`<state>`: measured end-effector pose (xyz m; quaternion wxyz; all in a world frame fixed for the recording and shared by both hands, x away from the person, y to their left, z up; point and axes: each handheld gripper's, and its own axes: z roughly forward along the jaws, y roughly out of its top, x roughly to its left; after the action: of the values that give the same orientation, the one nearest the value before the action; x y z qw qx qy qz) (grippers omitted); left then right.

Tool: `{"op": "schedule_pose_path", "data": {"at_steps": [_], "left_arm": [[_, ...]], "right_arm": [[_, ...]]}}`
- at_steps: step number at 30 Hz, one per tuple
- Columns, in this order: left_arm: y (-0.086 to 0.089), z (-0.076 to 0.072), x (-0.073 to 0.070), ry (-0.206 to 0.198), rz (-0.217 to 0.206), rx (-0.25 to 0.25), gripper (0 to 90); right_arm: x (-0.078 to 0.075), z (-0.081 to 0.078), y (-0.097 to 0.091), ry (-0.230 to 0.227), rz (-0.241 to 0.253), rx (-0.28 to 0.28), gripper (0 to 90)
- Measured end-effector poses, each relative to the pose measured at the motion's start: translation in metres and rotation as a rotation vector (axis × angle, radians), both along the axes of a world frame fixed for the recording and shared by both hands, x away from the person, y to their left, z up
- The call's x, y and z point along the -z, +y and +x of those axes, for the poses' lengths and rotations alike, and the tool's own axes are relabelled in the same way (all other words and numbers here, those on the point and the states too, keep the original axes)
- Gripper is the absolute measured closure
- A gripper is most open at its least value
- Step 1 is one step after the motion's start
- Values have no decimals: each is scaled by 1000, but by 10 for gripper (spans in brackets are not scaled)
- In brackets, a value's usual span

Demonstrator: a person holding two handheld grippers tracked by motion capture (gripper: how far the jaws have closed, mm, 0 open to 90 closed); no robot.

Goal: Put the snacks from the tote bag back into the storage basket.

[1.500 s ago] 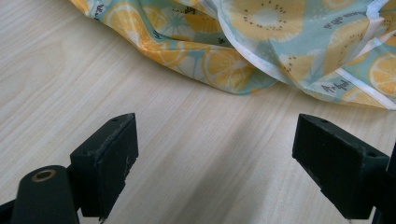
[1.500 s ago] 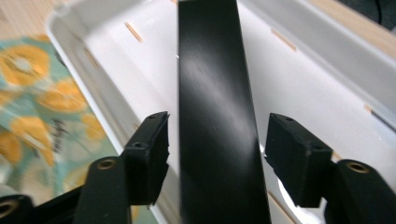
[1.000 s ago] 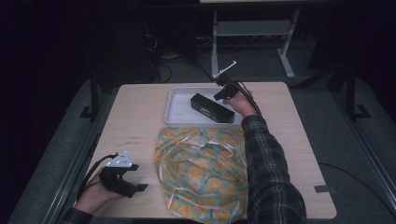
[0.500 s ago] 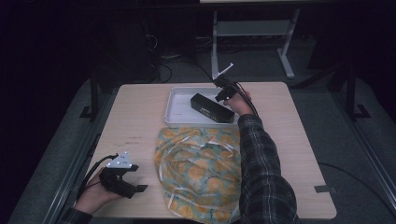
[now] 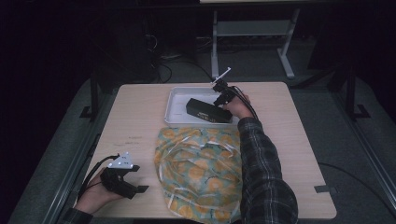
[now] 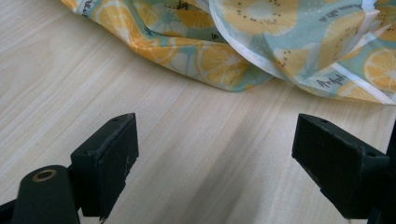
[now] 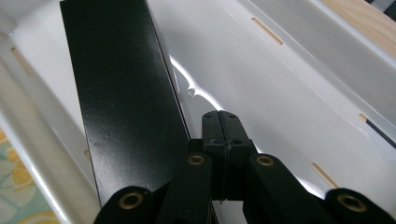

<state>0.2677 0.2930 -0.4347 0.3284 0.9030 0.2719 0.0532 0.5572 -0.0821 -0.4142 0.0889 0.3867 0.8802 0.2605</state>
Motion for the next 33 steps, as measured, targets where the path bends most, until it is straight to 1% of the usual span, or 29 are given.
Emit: {"op": "schedule_pose_path", "data": {"at_steps": [3, 14, 18, 23, 27, 29, 33], "left_arm": [[-1, 0, 0, -1, 1, 6, 140], [-3, 0, 1, -4, 6, 9, 140], [-2, 0, 0, -6, 13, 14, 140], [-3, 0, 0, -5, 11, 11, 140], [-3, -1, 0, -4, 9, 10, 140], [-2, 0, 0, -6, 19, 17, 140], [-2, 0, 0, 0, 18, 10, 140]], "right_arm": [[0, -3, -1, 1, 4, -10, 897], [2, -11, 5, 16, 16, -34, 897], [3, -14, 7, 22, 13, -48, 897], [3, -16, 9, 14, -2, -58, 897], [-1, -17, 8, 1, -1, -46, 897], [-5, -18, 5, -2, 13, -41, 896], [-12, -22, -4, -15, 39, -39, 894]]}}
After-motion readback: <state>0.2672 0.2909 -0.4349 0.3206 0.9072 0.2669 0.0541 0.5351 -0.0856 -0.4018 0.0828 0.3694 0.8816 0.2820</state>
